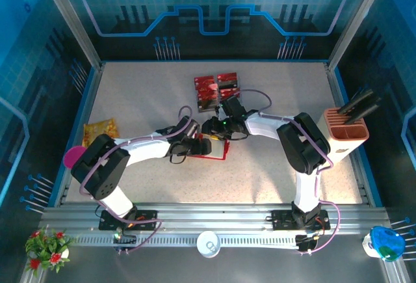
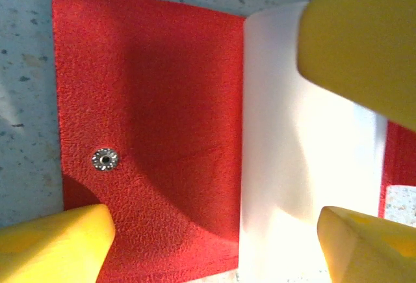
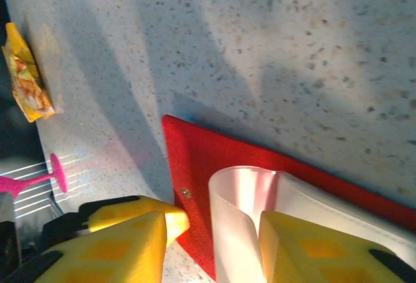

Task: Put the credit cards into the card holder
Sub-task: Flip over the card slot on the card holder.

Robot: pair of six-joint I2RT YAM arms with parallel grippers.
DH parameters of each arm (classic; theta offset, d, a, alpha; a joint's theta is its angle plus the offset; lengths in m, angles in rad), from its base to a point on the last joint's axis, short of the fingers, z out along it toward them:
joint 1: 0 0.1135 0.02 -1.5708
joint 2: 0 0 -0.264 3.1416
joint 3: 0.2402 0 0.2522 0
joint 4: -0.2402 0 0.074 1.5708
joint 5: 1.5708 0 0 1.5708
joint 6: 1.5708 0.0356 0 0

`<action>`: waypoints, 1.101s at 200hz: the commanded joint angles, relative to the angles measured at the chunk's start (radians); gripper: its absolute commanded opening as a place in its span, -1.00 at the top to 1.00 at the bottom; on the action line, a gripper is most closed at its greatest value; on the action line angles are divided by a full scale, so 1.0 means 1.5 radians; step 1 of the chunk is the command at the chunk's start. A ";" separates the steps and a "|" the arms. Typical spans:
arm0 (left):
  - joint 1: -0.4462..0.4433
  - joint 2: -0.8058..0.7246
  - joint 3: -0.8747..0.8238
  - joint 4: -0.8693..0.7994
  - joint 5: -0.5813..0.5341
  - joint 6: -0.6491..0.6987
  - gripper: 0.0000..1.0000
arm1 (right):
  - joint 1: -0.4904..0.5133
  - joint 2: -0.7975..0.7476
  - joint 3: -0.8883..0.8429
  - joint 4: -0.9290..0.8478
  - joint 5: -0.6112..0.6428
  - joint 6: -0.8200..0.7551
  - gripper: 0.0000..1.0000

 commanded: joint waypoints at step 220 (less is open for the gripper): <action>0.182 -0.269 -0.088 -0.140 0.024 -0.001 -0.99 | 0.090 0.096 0.149 0.002 -0.013 0.138 0.04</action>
